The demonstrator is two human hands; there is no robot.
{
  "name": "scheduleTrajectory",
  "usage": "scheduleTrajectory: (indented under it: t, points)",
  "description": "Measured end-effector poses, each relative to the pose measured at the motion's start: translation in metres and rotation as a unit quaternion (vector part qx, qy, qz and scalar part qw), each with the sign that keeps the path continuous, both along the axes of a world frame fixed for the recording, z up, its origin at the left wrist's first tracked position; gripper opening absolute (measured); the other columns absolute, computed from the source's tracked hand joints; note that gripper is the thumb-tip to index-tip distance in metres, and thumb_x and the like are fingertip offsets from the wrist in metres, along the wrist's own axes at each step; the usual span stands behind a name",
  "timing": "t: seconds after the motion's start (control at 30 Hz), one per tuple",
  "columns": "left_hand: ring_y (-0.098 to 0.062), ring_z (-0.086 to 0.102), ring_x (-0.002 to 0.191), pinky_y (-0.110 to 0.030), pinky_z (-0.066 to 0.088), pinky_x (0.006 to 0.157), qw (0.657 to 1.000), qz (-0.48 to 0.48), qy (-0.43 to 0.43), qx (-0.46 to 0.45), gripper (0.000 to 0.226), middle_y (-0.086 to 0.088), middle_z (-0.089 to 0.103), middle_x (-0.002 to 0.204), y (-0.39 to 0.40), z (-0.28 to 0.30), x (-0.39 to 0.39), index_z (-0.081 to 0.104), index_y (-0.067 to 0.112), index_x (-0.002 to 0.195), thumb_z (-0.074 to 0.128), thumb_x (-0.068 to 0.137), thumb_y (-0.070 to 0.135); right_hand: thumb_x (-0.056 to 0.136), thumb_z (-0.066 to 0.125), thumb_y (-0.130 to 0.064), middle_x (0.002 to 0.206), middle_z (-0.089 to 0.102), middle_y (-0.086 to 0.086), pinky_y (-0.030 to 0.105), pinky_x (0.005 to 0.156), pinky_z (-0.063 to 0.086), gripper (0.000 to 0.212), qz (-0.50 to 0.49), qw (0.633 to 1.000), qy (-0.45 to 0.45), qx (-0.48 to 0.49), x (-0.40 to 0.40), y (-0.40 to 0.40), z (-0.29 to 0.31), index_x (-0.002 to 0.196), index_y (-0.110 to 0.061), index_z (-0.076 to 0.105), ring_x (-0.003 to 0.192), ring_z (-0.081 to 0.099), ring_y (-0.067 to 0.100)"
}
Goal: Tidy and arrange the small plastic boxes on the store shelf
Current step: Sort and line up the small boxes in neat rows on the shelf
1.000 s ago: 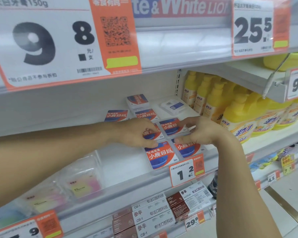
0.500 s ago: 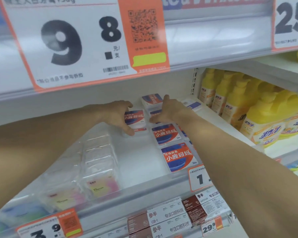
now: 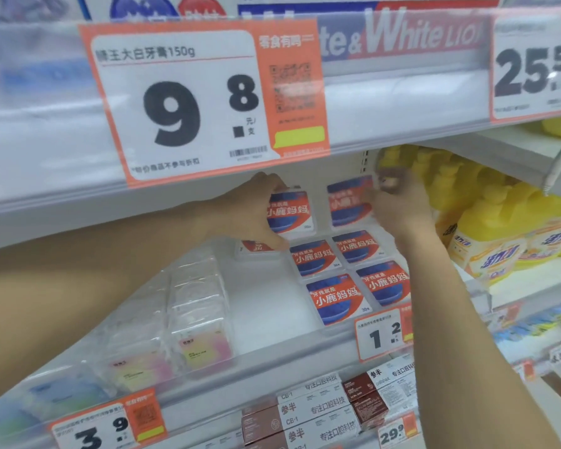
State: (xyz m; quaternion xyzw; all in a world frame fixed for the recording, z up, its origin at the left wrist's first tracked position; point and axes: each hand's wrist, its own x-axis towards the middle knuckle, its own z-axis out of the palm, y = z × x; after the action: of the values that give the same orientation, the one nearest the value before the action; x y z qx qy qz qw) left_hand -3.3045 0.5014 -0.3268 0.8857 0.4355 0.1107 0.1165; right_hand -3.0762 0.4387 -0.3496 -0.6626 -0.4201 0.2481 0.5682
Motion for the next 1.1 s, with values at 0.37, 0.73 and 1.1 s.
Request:
scheduleTrajectory:
  t: [0.37, 0.73, 1.1]
  points:
    - [-0.014, 0.064, 0.097, -0.028, 0.056, 0.081, 0.987, -0.018, 0.099, -0.122, 0.077, 0.002, 0.062, 0.124, -0.027, -0.028, 0.063, 0.05, 0.02, 0.123, 0.083, 0.063, 0.054, 0.087, 0.067, -0.045, 0.105, 0.072, 0.005, 0.033, 0.069, 0.056, 0.044, -0.043, 0.99, -0.082, -0.108, 0.033, -0.032, -0.041, 0.115, -0.011, 0.067, 0.088, 0.069, 0.024]
    - [-0.012, 0.06, 0.099, -0.029, 0.051, 0.087, 0.977, 0.042, 0.096, -0.188, 0.07, 0.013, 0.059, 0.121, -0.018, -0.033, 0.058, 0.048, 0.031, 0.128, 0.072, 0.071, 0.062, 0.088, 0.069, -0.042, 0.106, 0.063, -0.001, 0.029, 0.063, 0.057, 0.047, 0.08, 0.962, -0.131, -0.225, 0.039, -0.03, -0.036, 0.129, -0.023, 0.055, 0.077, 0.066, 0.016]
    - [-0.014, 0.061, 0.099, -0.034, 0.052, 0.091, 0.972, 0.05, 0.071, -0.218, 0.054, 0.011, 0.059, 0.118, -0.012, -0.04, 0.061, 0.048, 0.034, 0.116, 0.074, 0.074, 0.054, 0.093, 0.062, -0.038, 0.129, 0.065, 0.006, 0.025, 0.065, 0.048, 0.047, 0.091, 0.96, -0.179, -0.195, 0.027, -0.034, -0.037, 0.135, -0.018, 0.055, 0.099, 0.066, 0.022]
